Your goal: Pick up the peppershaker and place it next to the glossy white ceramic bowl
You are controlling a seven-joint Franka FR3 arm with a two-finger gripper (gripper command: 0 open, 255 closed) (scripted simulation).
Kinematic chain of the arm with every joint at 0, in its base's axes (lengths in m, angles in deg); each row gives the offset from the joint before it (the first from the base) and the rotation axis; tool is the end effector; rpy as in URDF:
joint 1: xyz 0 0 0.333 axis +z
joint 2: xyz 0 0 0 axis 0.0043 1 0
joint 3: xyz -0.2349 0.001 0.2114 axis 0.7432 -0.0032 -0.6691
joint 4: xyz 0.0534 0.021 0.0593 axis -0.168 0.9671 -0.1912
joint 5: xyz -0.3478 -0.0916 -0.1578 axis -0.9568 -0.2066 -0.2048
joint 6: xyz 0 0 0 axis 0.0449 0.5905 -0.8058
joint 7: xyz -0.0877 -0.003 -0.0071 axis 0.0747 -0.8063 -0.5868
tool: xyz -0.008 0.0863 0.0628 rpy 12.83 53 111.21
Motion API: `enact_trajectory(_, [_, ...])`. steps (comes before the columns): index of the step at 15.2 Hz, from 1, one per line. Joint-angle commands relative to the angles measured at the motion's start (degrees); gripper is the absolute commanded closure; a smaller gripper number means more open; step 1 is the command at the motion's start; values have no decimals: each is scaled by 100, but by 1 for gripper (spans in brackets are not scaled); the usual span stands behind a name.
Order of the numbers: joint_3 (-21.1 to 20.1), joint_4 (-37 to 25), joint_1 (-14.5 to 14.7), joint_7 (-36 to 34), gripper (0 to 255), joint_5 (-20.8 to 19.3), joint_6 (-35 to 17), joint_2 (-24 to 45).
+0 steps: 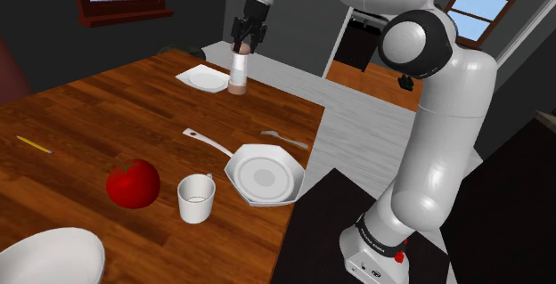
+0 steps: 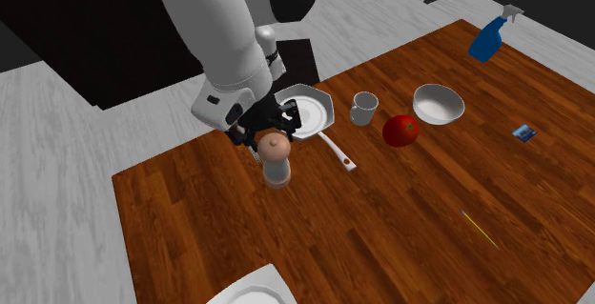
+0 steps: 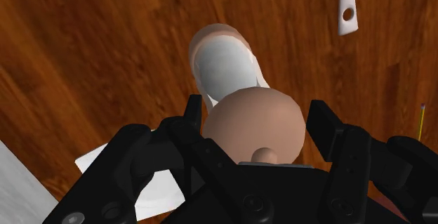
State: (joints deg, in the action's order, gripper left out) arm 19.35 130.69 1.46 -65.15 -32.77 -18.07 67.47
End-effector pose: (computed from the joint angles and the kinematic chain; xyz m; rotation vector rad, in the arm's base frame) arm 0.6623 -0.0096 0.5470 -2.9680 -0.1458 -0.0427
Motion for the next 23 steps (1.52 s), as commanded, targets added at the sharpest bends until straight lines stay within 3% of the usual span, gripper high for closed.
enact_trajectory(1, [-1,-257,-9,-32,255,2,190,65])
enact_trajectory(13, [-12,-1904,-95,-210,255,40,1366,524])
enact_trajectory(20, [-56,-3646,-214,-380,255,116,2366,1251])
enact_trajectory(21, [-44,-2850,-78,-410,255,70,2037,774])
enact_trajectory(23, [-58,-1845,145,-535,255,1,1638,139])
